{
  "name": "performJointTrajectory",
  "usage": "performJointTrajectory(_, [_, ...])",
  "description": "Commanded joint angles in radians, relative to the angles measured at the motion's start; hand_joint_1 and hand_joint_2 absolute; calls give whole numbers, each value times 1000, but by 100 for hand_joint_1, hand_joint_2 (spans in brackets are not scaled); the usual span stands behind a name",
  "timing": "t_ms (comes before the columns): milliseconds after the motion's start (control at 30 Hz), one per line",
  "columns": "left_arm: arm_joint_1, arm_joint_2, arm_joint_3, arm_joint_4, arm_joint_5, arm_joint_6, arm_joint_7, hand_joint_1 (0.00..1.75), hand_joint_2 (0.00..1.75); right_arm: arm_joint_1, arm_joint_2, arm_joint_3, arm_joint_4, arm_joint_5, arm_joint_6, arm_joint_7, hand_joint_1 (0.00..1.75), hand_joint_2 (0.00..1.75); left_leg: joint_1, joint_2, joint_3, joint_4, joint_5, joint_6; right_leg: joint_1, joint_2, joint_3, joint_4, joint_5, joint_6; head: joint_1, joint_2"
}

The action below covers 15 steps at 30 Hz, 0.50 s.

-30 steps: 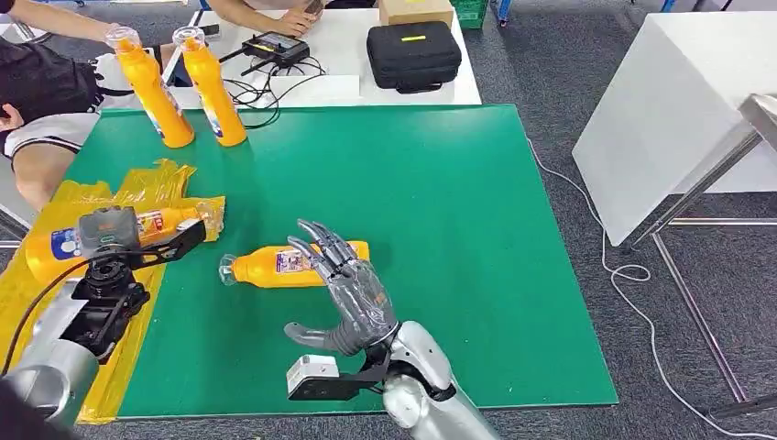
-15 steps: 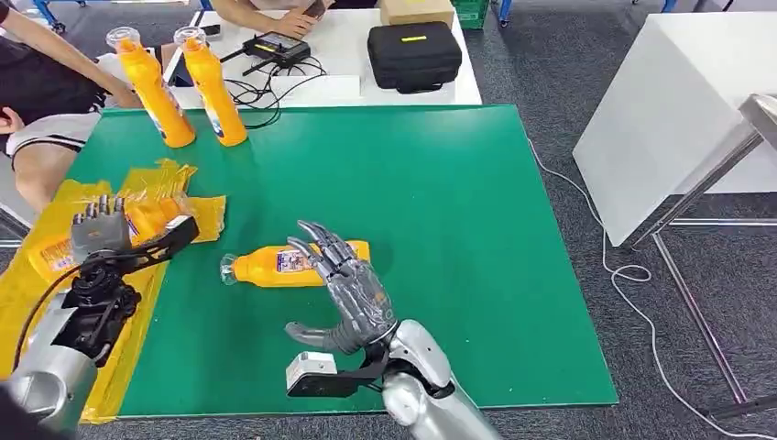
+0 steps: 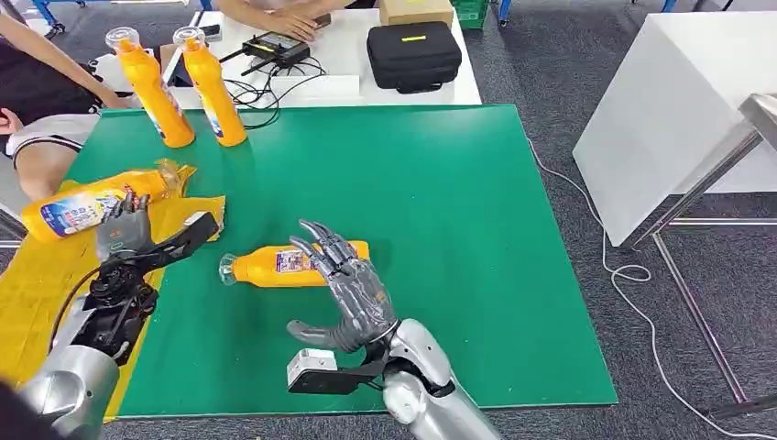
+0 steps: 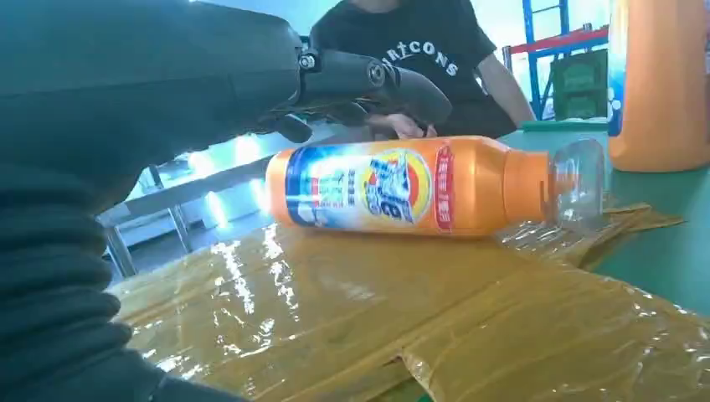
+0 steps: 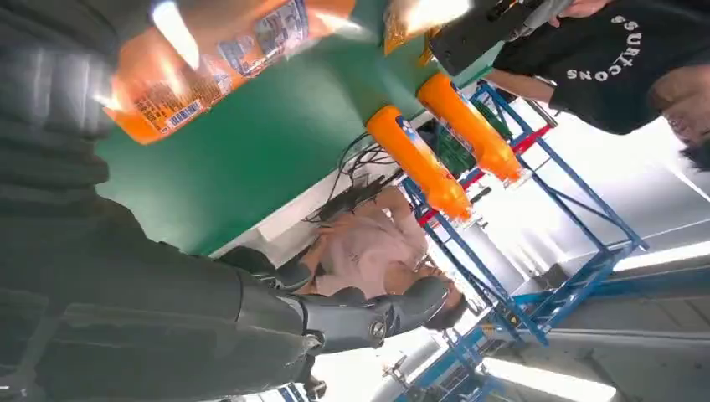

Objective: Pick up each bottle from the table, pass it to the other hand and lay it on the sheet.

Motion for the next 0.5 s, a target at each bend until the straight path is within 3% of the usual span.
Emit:
performJointTrajectory(33, [0, -153, 358, -68, 510, -219, -670, 0, 0, -47, -52, 44, 9, 416, -208, 311, 0, 175, 0, -2, 4, -1, -1, 1, 0, -4, 5, -1, -1, 1, 0, 0])
performJointTrajectory(67, [18, -175, 395, -110, 651, -364, -813, 0, 175, -65, -53, 65, 23, 533, -213, 391, 0, 175, 0, -6, 5, -1, -1, 2, 0, -8, 8, -2, -3, 2, 0, 0])
performJointTrajectory(100, [50, -196, 352, -183, 706, -389, -857, 0, 175, -78, -40, 59, 41, 569, -187, 413, 0, 175, -1, -4, 2, -1, 0, 1, 0, -5, 3, -1, -2, 1, 0, 0])
performJointTrajectory(233, [205, -262, 158, -532, 1016, -525, -833, 0, 175, -146, -10, 30, 134, 690, -39, 511, 0, 175, -1, -4, 4, -1, -2, 2, 0, -6, 6, -2, -2, 2, 0, 0])
performJointTrajectory(500, [296, -258, 78, -700, 1168, -551, -795, 0, 175, -230, 21, -27, 221, 697, 28, 520, 0, 175, -2, 0, 4, -1, -2, 1, -2, -2, 4, -1, -1, 1, 0, 0])
